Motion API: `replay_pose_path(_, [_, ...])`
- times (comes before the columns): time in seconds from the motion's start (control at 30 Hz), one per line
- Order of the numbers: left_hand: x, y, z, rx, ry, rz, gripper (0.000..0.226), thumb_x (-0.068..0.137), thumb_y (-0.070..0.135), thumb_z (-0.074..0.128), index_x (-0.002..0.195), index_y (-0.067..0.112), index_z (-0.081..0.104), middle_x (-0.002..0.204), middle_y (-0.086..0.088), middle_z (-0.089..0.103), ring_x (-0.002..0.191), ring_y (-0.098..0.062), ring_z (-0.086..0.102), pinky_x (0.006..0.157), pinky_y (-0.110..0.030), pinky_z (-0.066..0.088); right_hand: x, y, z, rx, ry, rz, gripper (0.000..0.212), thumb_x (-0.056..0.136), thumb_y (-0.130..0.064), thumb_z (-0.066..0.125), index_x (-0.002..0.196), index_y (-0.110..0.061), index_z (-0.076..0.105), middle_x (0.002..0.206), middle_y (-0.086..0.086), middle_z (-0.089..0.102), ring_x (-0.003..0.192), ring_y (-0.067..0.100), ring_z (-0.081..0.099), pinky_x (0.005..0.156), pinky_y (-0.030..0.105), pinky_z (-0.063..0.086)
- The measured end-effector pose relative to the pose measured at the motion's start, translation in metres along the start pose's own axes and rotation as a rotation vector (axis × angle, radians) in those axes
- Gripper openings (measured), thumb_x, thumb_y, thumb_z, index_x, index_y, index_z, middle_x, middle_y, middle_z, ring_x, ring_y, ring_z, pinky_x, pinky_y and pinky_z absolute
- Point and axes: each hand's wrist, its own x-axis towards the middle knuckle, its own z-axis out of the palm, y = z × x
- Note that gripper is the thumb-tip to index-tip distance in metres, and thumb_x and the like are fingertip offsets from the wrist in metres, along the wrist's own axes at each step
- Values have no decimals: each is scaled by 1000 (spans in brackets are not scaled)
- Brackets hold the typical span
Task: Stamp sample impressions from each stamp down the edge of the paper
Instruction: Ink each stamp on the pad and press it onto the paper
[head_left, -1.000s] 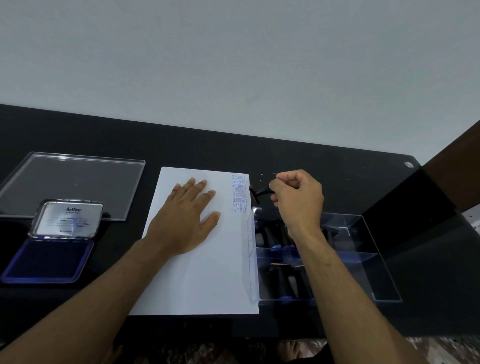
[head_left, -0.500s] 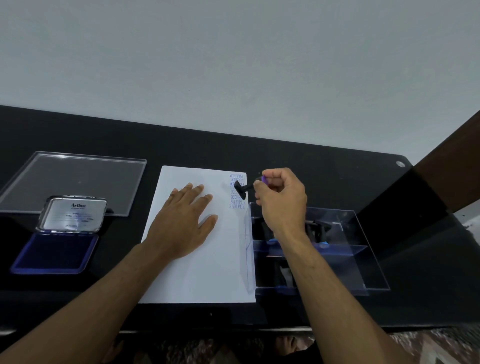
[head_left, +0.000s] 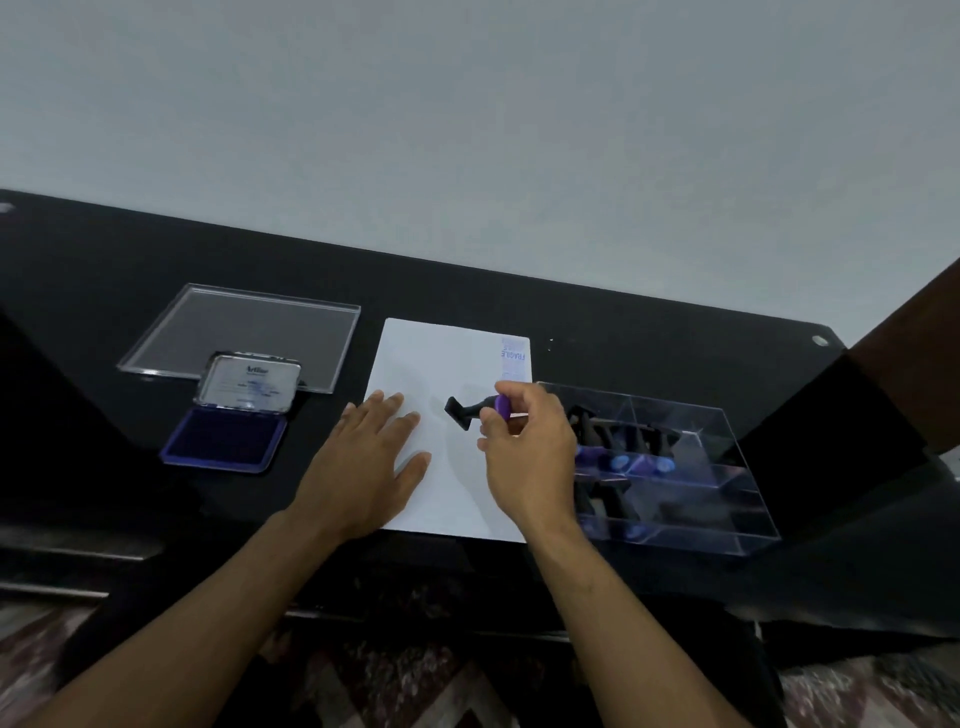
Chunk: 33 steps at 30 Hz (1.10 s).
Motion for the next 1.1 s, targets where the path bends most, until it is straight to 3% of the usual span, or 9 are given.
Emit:
replay_pose_path(0.1, [-6,-1,-3,-40,3,-10,81,91,67,16,152,20,42,165,-3,26,155,-20,13,126,-39,9,-11,-2,-2,-97,24,-12,27,93,-17,66,119,-22,63,111,-6,53,95,8,59,85,19,48])
replay_pose_path(0.27, [-8,-1,-5,-54,3,-3,83,90,68,13,154,20,38,166,-3,22,155,-20,10,125,-36,6,-16,-3,-8,-162,31,3,28,94,-17,65,121,-22,62,112,-7,51,99,10,57,91,26,50])
replay_pose_path(0.53, [-7,-1,-5,-67,12,3,83,90,67,15,153,19,39,166,-4,24,155,-21,11,123,-33,3,-16,-1,-15,-133,14,13,24,91,-19,69,115,-24,63,107,-9,53,94,7,58,85,19,50])
replay_pose_path(0.7, [-11,-5,-20,-80,70,-24,63,102,55,37,155,22,35,167,0,21,155,-17,7,123,-34,7,-14,-11,-2,-118,5,-33,24,91,-21,70,113,-24,63,107,-9,55,92,8,59,77,12,48])
replay_pose_path(0.83, [-29,-29,-47,-42,104,-78,64,99,57,42,154,24,36,166,1,22,155,-18,10,124,-40,16,-17,-30,26,-112,-59,-71,25,91,-22,70,114,-25,62,110,-10,56,96,9,59,85,17,52])
replay_pose_path(0.97, [-59,-64,-69,-13,170,-152,64,98,59,39,150,23,42,162,-1,31,152,-20,20,123,-41,24,-22,-50,62,-124,-146,-135,27,91,-22,69,116,-25,61,111,-11,54,93,7,56,70,-3,39])
replay_pose_path(1.1, [-93,-101,-76,26,189,-230,74,94,61,31,148,14,47,158,-7,38,151,-25,24,124,-42,18,-30,-72,95,-147,-248,-232,29,92,-19,68,120,-24,62,108,-10,52,93,6,54,67,-3,36])
